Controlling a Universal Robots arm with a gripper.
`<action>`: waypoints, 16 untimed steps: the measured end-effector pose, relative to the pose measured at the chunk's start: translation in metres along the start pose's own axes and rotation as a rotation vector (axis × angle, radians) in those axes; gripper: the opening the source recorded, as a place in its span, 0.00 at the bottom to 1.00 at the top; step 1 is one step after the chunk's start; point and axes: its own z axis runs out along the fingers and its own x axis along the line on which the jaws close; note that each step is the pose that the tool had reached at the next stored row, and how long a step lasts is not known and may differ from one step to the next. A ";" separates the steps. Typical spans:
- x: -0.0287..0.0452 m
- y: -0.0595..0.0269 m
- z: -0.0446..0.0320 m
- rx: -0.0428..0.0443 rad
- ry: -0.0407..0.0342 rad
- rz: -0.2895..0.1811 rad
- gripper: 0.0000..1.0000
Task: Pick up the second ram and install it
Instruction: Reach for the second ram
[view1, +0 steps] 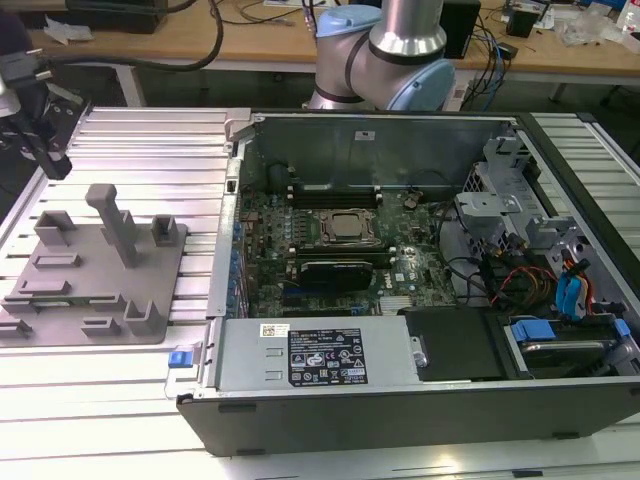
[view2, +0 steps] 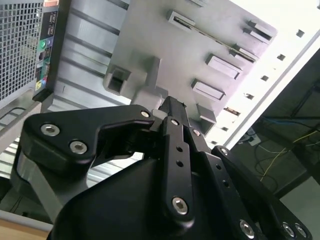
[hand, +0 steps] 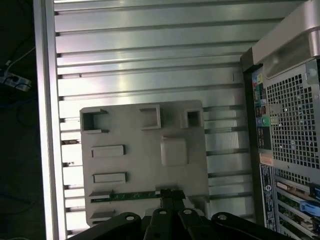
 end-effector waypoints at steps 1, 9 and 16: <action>0.0025 -0.0003 0.0028 0.0008 0.0055 0.000 0.08; 0.0214 -0.0026 0.0223 0.0049 0.0400 0.002 0.08; 0.0303 -0.0105 0.0340 0.0060 0.0560 0.002 0.08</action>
